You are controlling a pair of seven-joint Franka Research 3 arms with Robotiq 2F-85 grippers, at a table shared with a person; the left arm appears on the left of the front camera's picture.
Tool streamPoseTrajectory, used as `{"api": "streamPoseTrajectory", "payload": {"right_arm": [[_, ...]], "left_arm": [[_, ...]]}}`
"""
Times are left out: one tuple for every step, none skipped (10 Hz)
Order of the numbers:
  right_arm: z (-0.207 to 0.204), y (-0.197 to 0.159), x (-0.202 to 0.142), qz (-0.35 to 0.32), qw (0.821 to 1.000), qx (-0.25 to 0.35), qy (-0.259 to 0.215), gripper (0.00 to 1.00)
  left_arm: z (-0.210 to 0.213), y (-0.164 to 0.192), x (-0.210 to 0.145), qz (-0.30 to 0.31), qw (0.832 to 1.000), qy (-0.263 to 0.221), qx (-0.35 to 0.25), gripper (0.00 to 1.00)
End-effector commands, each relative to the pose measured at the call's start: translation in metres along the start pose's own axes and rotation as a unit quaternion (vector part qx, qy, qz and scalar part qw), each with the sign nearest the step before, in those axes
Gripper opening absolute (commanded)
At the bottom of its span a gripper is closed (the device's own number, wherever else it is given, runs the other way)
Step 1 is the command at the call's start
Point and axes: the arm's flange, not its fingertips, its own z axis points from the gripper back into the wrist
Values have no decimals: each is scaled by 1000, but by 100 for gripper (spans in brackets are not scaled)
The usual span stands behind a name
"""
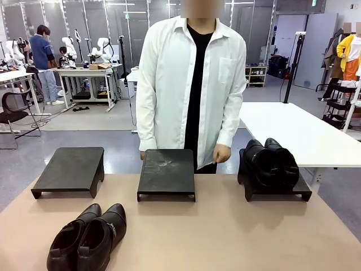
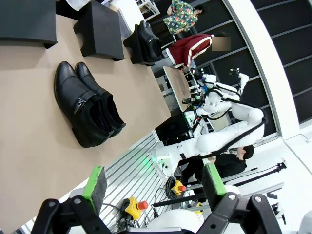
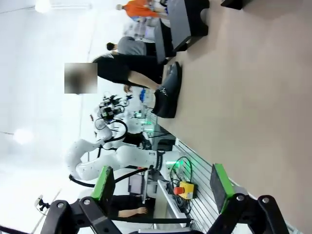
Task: Place the shoes on the stand as instructed by the person.
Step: Pick up another pair of Shoes and place it on the Shoes Stand indicated by the person.
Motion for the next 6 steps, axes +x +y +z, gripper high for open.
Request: {"api": "streamPoseTrajectory", "payload": {"right_arm": [[12, -17, 19, 12, 1000, 24, 8, 100], [9, -17, 19, 2, 999, 28, 24, 100], [9, -14, 20, -3, 999, 30, 28, 100], [0, -18, 8, -5, 1000, 24, 12, 100], [0, -18, 8, -5, 1000, 24, 12, 100], [0, -18, 8, -5, 1000, 24, 12, 100]], "left_arm": [[2, -1, 0, -7, 1000, 0, -5, 100], [2, -1, 0, -7, 1000, 0, -5, 100], [2, -1, 0, -7, 1000, 0, -5, 100], [2, -1, 0, -7, 1000, 0, -5, 100], [2, -1, 0, -7, 1000, 0, -5, 100], [2, -1, 0, -7, 1000, 0, -5, 100]]}}
